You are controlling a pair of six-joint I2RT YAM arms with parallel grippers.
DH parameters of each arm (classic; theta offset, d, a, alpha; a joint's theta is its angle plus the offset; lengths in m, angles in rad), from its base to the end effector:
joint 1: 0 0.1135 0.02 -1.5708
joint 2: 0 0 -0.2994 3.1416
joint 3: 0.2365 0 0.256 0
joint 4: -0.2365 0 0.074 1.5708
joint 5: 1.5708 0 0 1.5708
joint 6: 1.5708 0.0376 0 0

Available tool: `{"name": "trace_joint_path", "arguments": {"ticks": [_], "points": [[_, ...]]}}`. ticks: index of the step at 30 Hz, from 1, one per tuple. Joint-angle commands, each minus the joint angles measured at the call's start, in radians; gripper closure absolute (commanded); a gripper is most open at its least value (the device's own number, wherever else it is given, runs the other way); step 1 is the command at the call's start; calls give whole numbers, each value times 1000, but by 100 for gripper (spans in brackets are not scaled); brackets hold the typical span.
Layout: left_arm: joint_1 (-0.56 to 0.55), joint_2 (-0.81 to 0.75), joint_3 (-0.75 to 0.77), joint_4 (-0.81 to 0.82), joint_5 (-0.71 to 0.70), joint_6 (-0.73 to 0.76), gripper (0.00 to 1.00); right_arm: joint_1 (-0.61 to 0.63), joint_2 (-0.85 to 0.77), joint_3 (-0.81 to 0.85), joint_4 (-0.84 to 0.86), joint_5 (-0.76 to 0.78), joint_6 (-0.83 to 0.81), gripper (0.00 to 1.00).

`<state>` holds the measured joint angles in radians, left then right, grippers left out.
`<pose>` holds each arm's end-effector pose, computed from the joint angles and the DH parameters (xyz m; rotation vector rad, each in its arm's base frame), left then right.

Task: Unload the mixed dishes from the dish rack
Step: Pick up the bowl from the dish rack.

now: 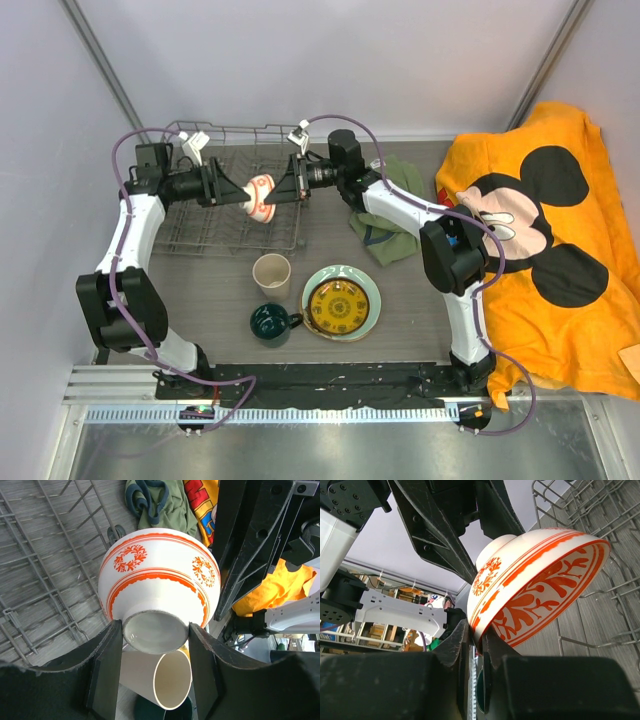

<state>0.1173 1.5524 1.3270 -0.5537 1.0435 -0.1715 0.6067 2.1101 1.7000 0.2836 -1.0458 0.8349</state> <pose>0.3381 0.0071 0.3504 0.1972 2.1514 -1.2310 0.4070 0.3221 0.3145 -0.7164 1.9283 1.8606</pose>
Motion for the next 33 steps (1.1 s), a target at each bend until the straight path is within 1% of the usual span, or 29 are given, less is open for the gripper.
{"name": "trace_joint_path", "arguments": {"ticks": [1, 2, 3, 6, 9, 10, 12, 13, 15, 16, 19, 25, 27, 28, 30, 32, 33], "points": [[-18, -37, -9, 60, 23, -10, 82, 34, -12, 59, 63, -26, 0, 92], [-18, -37, -11, 61, 20, -6, 78, 34, -15, 59, 66, -26, -2, 95], [-18, -35, -12, 60, 20, -3, 77, 34, -16, 58, 66, -26, -3, 99], [-18, -35, -17, 61, 16, 0, 69, 36, -18, 56, 65, -28, -3, 99], [-18, -37, -17, 60, 13, 1, 59, 34, -22, 56, 63, -30, -6, 99], [-19, -37, -17, 60, 12, 3, 52, 34, -25, 56, 60, -30, -7, 99], [-18, -37, -17, 57, 10, 9, 45, 34, -29, 56, 58, -31, -11, 99], [-18, -35, -15, 54, 3, 13, 36, 33, -33, 56, 55, -33, -11, 99], [-18, -34, -12, 38, -6, 26, 29, 33, -38, 58, 49, -30, -19, 99], [-15, -32, -9, 34, -17, 36, 21, 31, -42, 58, 43, -30, -22, 99], [-11, -28, -6, 18, -28, 50, 12, 28, -48, 55, 42, -29, -26, 99], [8, -17, 0, 9, -39, 56, 8, 25, -55, 49, 29, -26, -39, 99], [18, -18, 14, -11, -57, 70, 7, 25, -56, 62, -1, -23, -84, 99], [21, -20, 21, -18, -68, 75, 6, 25, -56, 70, -55, -16, -109, 99], [30, -23, 46, -37, -92, 95, 5, 25, -64, 90, -107, -5, -155, 99], [39, -23, 69, -74, -106, 109, 4, 25, -70, 107, -196, 15, -230, 99], [41, -25, 99, -92, -118, 127, 4, 25, -78, 124, -227, 27, -253, 99]]}}
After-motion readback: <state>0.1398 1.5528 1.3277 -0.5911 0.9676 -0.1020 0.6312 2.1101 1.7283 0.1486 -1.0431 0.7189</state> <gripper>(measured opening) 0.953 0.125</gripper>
